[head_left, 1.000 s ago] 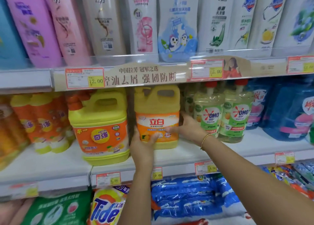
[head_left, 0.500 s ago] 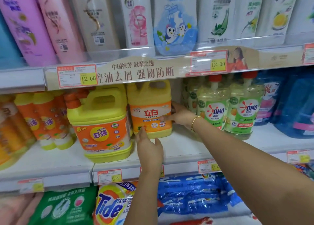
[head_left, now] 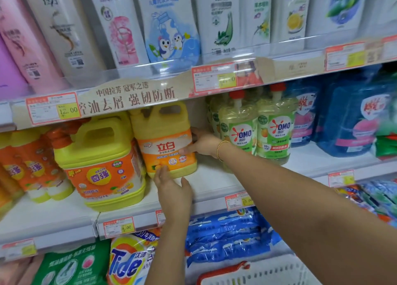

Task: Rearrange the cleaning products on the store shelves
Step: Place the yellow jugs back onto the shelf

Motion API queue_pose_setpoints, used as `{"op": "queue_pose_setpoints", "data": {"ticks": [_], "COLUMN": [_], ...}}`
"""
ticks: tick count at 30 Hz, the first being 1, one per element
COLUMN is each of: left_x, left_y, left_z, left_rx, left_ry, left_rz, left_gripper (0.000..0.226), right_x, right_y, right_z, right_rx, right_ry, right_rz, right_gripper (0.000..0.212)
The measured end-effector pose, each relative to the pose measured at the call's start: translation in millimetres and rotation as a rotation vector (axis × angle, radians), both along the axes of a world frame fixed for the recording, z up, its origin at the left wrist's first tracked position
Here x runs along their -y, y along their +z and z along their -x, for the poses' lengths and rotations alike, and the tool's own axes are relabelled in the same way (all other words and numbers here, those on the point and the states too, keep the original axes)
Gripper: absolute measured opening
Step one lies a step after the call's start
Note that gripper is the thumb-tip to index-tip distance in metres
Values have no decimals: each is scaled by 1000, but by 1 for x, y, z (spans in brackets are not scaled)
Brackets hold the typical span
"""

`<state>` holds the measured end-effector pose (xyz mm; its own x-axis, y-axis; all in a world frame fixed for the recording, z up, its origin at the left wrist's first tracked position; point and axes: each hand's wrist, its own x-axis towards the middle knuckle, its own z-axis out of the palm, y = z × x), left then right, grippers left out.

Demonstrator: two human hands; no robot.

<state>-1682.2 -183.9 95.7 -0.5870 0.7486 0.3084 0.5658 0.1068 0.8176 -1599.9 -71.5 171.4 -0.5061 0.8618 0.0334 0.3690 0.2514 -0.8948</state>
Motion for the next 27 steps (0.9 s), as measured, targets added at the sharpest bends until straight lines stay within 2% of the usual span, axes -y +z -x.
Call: {"op": "queue_pose_setpoints", "data": {"ticks": [3,6,8,10,12,15,17,19,22,25,27], "left_x": [1,0,2,8,13,10,8,5,0,-1,1], "left_y": [0,3,5,6,-5,-41,-67,-94,-132,-168,-186], "left_z": [-11,-35,-70,-117,-167,-239,-285,-333,-396,-446,-470], "left_rx": [-9,-41,-85,-112,-160,-147,-82,4,11,-12,-11], "left_ry": [2,-18,-127,-288,-452,-664,-802,-934,-1084,-1175,-1242], "left_rz": [-27,-187,-231,-208,-174,-74,21,150,367,565,650], "left_gripper": [52,17,33,45,48,45,32,5,26,48,57], "right_x": [22,52,78,98,111,116,116,117,126,132,137], "right_y": [11,29,35,31,19,-20,-52,-86,-135,-187,-216], "right_z": [-11,-62,-117,-182,-254,-364,-428,-482,-532,-567,-579], "right_rx": [187,360,419,512,641,866,924,949,968,940,965], "right_ry": [-18,-46,-80,-155,-227,-327,-416,-508,-591,-676,-698], "right_rz": [-147,-403,-524,-535,-464,-237,-29,156,366,463,522], "right_gripper": [56,34,40,42,38,33,23,29,52,75,72]}}
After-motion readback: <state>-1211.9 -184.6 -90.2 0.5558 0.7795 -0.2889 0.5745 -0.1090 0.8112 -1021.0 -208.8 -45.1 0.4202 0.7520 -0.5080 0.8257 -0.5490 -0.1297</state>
